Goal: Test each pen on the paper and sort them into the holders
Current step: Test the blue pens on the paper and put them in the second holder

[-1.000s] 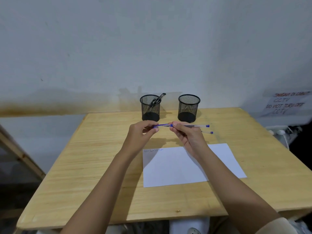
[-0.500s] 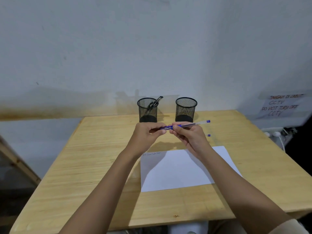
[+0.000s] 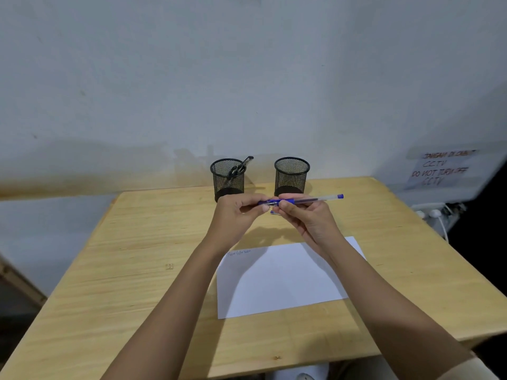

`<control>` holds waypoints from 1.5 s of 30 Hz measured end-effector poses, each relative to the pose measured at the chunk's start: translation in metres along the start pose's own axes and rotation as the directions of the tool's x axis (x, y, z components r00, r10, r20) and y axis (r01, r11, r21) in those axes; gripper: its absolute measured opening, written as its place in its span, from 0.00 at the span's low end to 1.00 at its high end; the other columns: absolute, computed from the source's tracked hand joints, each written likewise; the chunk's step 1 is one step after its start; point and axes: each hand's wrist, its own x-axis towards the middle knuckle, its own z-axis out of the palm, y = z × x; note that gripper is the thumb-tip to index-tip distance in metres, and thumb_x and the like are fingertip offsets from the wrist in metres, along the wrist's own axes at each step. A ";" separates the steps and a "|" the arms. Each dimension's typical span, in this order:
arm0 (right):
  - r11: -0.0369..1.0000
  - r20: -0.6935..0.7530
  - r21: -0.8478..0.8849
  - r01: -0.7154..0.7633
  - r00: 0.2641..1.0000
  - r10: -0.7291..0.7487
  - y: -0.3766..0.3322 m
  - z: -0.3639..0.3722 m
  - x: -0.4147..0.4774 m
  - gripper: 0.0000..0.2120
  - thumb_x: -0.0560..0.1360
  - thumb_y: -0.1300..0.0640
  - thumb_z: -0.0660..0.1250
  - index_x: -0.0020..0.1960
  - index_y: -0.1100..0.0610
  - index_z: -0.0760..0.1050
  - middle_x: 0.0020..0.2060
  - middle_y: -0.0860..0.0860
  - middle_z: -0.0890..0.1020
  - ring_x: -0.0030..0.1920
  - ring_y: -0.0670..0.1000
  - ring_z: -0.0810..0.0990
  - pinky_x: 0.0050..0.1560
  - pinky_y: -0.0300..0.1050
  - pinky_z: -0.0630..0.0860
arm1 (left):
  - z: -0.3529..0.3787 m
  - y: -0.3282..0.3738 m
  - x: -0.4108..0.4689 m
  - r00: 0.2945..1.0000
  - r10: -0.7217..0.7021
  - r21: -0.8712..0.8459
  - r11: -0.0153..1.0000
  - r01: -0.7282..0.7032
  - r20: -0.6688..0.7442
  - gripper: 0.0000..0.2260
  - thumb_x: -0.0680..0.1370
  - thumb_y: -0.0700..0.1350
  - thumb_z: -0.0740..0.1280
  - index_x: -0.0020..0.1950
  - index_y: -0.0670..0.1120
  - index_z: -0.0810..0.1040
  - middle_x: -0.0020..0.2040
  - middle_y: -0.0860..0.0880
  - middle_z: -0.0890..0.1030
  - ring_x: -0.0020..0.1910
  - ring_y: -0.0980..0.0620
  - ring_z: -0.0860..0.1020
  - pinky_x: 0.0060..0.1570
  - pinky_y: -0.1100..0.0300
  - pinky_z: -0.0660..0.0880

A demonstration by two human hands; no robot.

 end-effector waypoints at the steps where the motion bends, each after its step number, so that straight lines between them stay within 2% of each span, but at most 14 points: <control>1: 1.000 0.010 -0.009 -0.020 1.000 0.020 -0.001 -0.001 0.002 0.09 0.66 0.67 0.70 0.45 0.64 0.79 0.38 0.58 0.85 0.40 0.53 0.85 0.48 0.38 0.80 | -0.002 -0.002 0.001 1.000 -0.012 0.006 1.000 0.012 0.002 0.09 0.72 0.35 0.71 0.50 0.43 0.83 0.45 0.49 0.84 0.45 0.58 0.81 0.51 0.66 0.76; 6: 0.999 -0.043 0.024 -0.034 0.998 0.035 -0.014 -0.015 0.012 0.07 0.69 0.69 0.68 0.47 0.67 0.79 0.41 0.59 0.85 0.42 0.55 0.85 0.44 0.36 0.80 | -0.019 -0.004 0.013 0.993 -0.106 -0.047 0.993 0.104 -0.043 0.08 0.70 0.35 0.73 0.47 0.46 0.84 0.39 0.54 0.84 0.40 0.61 0.80 0.46 0.68 0.75; 10: 0.964 0.017 -0.265 0.010 1.000 -0.005 -0.025 -0.029 0.015 0.07 0.67 0.72 0.70 0.43 0.64 0.81 0.35 0.56 0.85 0.39 0.53 0.85 0.43 0.38 0.81 | -0.025 0.007 0.026 0.994 -0.109 -0.079 0.991 0.107 -0.027 0.11 0.71 0.34 0.72 0.51 0.43 0.82 0.40 0.46 0.83 0.41 0.52 0.78 0.43 0.68 0.74; 13: 0.817 0.075 -0.575 0.052 0.997 -0.011 -0.032 -0.034 0.020 0.07 0.66 0.71 0.73 0.43 0.63 0.81 0.28 0.51 0.83 0.30 0.46 0.81 0.32 0.36 0.75 | -0.017 0.015 0.040 0.995 -0.093 -0.111 0.990 0.089 -0.034 0.10 0.71 0.35 0.72 0.50 0.45 0.82 0.42 0.41 0.81 0.41 0.49 0.72 0.38 0.64 0.70; 17: 0.587 0.133 -0.805 0.085 0.990 0.038 -0.036 -0.038 0.033 0.08 0.66 0.68 0.74 0.44 0.62 0.81 0.33 0.52 0.84 0.34 0.45 0.81 0.41 0.41 0.78 | 0.008 0.027 0.063 0.999 -0.033 -0.086 0.996 0.032 -0.010 0.11 0.71 0.36 0.72 0.51 0.45 0.82 0.44 0.49 0.83 0.42 0.56 0.80 0.46 0.67 0.76; 19: 0.582 0.111 -0.806 0.107 0.993 -0.029 -0.036 -0.038 0.041 0.06 0.66 0.68 0.74 0.41 0.60 0.80 0.31 0.53 0.82 0.32 0.45 0.79 0.39 0.38 0.77 | 0.023 0.033 0.076 1.000 0.010 -0.106 0.994 -0.012 -0.023 0.11 0.72 0.37 0.71 0.53 0.46 0.81 0.45 0.50 0.83 0.44 0.60 0.81 0.50 0.68 0.76; 21: 0.662 0.018 -0.738 0.131 0.984 -0.175 -0.038 -0.043 0.052 0.08 0.67 0.69 0.73 0.38 0.57 0.78 0.31 0.54 0.80 0.30 0.44 0.76 0.35 0.34 0.74 | 0.035 0.031 0.091 0.998 0.028 -0.095 0.995 -0.033 -0.057 0.10 0.74 0.39 0.70 0.55 0.44 0.80 0.49 0.48 0.83 0.49 0.56 0.81 0.55 0.65 0.75; 25: 0.818 -0.198 -0.529 0.224 0.905 -0.376 -0.048 -0.061 0.076 0.11 0.69 0.70 0.70 0.41 0.56 0.71 0.36 0.59 0.79 0.35 0.48 0.80 0.38 0.36 0.78 | 0.048 -0.003 0.112 1.000 -0.013 0.270 0.963 0.016 -0.014 0.10 0.76 0.50 0.67 0.53 0.45 0.79 0.47 0.45 0.80 0.47 0.53 0.77 0.56 0.53 0.74; 28: 0.902 -0.337 -0.355 0.246 0.866 -0.369 -0.054 -0.067 0.098 0.07 0.73 0.66 0.67 0.43 0.57 0.70 0.42 0.60 0.79 0.43 0.55 0.82 0.44 0.41 0.81 | 0.056 -0.026 0.116 0.980 -0.169 0.384 0.916 0.115 0.110 0.29 0.76 0.57 0.64 0.71 0.41 0.65 0.69 0.42 0.70 0.68 0.48 0.68 0.69 0.50 0.65; 30: 0.924 -0.375 -0.307 0.229 0.863 -0.339 -0.052 -0.069 0.116 0.04 0.75 0.64 0.65 0.44 0.57 0.71 0.44 0.59 0.79 0.46 0.55 0.83 0.44 0.40 0.81 | 0.062 -0.039 0.122 0.963 -0.223 0.381 0.912 0.151 0.153 0.35 0.75 0.59 0.64 0.75 0.42 0.55 0.75 0.46 0.60 0.74 0.50 0.59 0.70 0.60 0.57; 32: 0.909 -0.394 -0.367 0.197 0.852 -0.344 -0.041 -0.073 0.132 0.03 0.76 0.62 0.64 0.44 0.56 0.72 0.44 0.55 0.78 0.46 0.53 0.84 0.46 0.41 0.81 | 0.068 -0.048 0.130 0.956 -0.236 0.370 0.915 0.159 0.174 0.38 0.72 0.64 0.65 0.74 0.45 0.57 0.73 0.49 0.62 0.73 0.50 0.60 0.69 0.61 0.55; 35: 0.829 -0.418 -0.545 0.127 0.816 -0.400 -0.025 -0.079 0.148 0.03 0.74 0.61 0.67 0.46 0.57 0.73 0.41 0.52 0.80 0.43 0.49 0.83 0.50 0.45 0.80 | 0.073 -0.063 0.141 0.958 -0.247 0.336 0.923 0.188 0.143 0.43 0.65 0.73 0.63 0.71 0.47 0.62 0.69 0.48 0.70 0.68 0.50 0.68 0.68 0.47 0.67; 39: 0.655 -0.332 -0.751 0.082 0.810 -0.483 -0.019 -0.080 0.159 0.05 0.72 0.60 0.69 0.47 0.58 0.75 0.43 0.53 0.80 0.44 0.49 0.79 0.42 0.26 0.72 | 0.076 -0.072 0.146 0.969 -0.217 0.271 0.946 0.179 0.118 0.39 0.68 0.68 0.65 0.72 0.49 0.62 0.69 0.50 0.71 0.68 0.53 0.69 0.68 0.50 0.67; 45: 0.558 -0.267 -0.830 -0.002 0.880 -0.394 -0.014 -0.080 0.166 0.10 0.73 0.60 0.68 0.53 0.61 0.77 0.50 0.56 0.81 0.47 0.48 0.77 0.50 0.37 0.71 | 0.078 -0.075 0.144 0.975 -0.202 0.237 0.956 0.176 0.090 0.38 0.70 0.63 0.68 0.73 0.47 0.60 0.70 0.51 0.69 0.68 0.54 0.68 0.68 0.53 0.67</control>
